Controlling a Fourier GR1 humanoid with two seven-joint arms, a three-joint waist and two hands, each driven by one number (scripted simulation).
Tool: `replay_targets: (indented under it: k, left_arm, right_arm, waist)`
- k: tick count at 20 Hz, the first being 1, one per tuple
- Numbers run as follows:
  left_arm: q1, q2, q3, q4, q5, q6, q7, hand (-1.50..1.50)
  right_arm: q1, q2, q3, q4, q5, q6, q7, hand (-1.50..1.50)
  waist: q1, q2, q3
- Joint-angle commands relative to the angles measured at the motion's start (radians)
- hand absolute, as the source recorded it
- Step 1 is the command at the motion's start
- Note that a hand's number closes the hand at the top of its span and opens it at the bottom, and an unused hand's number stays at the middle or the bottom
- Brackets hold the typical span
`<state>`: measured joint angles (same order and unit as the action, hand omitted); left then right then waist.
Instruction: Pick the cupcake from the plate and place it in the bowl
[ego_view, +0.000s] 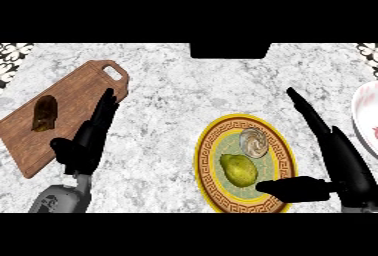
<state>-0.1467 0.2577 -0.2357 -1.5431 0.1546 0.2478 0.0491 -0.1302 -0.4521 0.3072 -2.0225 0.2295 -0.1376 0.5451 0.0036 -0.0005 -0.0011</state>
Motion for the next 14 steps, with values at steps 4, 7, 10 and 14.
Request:
replay_targets:
  k: [4, 7, 10, 14]
  left_arm:
    - [0.030, -0.011, 0.008, -0.064, -0.033, -0.016, 0.035, 0.00]
    - [0.032, -0.052, 0.044, 0.032, -0.059, -0.041, -0.053, 0.00]
    - [-0.072, -0.082, 0.036, -0.012, -0.073, 0.000, 0.109, 0.00]
    - [-0.029, -0.052, 0.100, 0.000, -0.041, -0.092, 0.050, 0.00]
  right_arm:
    - [0.015, 0.007, -0.015, 0.097, -0.013, 0.129, 0.021, -1.50]
    - [-0.009, 0.101, 0.004, 0.155, 0.052, 0.136, -0.013, -1.50]
    - [0.075, 0.048, -0.072, 0.159, -0.016, 0.177, -0.128, -1.50]
    - [0.054, 0.086, -0.128, 0.168, -0.052, 0.234, -0.163, -1.50]
  waist:
    - [-0.002, 0.000, 0.001]
    - [-0.003, 0.001, 0.001]
    - [-0.008, 0.001, 0.001]
    - [-0.003, 0.000, 0.001]
